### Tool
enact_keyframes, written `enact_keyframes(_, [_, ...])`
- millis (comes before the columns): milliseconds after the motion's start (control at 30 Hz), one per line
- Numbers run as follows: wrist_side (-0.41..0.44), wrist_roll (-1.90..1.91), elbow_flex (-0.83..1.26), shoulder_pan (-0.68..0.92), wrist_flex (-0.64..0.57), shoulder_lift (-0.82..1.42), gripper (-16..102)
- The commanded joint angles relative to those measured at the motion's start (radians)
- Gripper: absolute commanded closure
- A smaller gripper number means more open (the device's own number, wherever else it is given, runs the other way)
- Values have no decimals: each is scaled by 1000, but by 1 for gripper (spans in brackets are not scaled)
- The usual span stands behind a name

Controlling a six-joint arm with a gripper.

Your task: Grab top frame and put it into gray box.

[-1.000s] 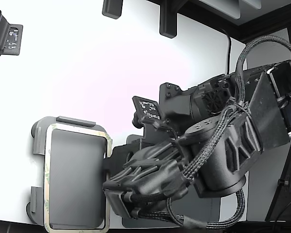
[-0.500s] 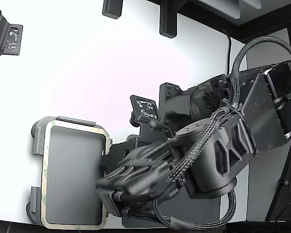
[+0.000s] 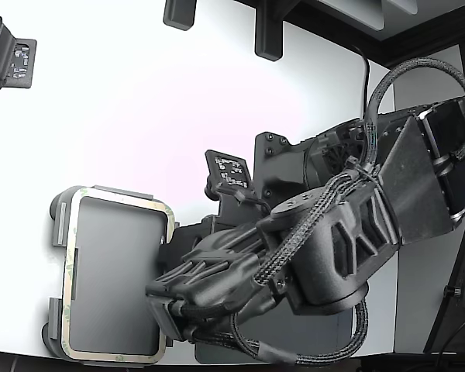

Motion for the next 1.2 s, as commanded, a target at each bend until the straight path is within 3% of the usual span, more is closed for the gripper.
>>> enact_keyframes(0, [0, -2, -25, -17, 12, 18, 99])
enact_keyframes(1167, [-23, -31, -25, -32, 12, -8, 99])
